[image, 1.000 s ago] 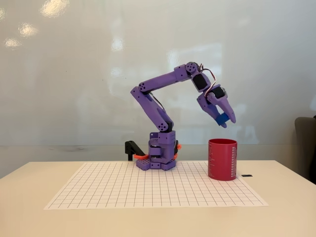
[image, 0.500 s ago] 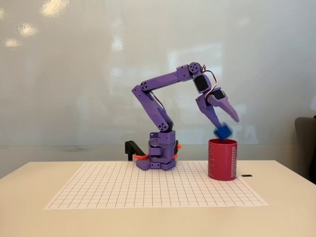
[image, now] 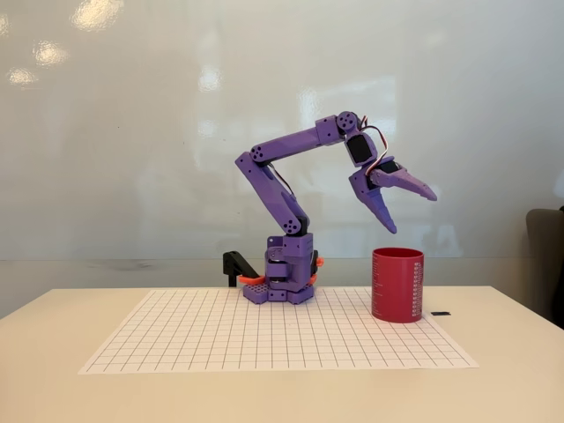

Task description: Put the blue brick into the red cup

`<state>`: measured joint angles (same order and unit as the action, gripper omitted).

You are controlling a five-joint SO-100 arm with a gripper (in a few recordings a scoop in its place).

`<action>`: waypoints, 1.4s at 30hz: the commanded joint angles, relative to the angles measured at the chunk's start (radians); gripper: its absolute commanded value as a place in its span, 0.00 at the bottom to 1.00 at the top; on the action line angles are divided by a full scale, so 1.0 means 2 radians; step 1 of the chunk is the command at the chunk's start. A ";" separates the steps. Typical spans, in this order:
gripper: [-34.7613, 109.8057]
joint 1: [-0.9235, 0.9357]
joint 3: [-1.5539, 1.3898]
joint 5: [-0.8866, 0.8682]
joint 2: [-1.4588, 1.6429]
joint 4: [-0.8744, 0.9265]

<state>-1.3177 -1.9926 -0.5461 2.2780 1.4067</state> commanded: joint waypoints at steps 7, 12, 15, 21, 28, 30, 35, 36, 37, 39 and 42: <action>0.24 -0.004 0.038 0.004 0.007 -0.008; 0.24 -0.002 0.037 0.004 0.004 -0.008; 0.24 0.003 0.036 0.014 0.004 -0.017; 0.24 0.123 0.044 0.075 -0.005 -0.071; 0.24 0.350 0.047 0.132 0.012 -0.137; 0.24 0.423 0.046 0.148 0.024 -0.156; 0.24 0.582 0.041 0.179 0.057 -0.210; 0.24 0.604 0.041 0.185 0.063 -0.218; 0.24 0.626 0.039 0.183 0.072 -0.229; 0.24 0.657 0.034 0.173 0.096 -0.245; 0.24 0.674 0.018 0.157 0.146 -0.248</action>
<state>-0.0199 -1.9635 -0.2040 2.4360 0.9403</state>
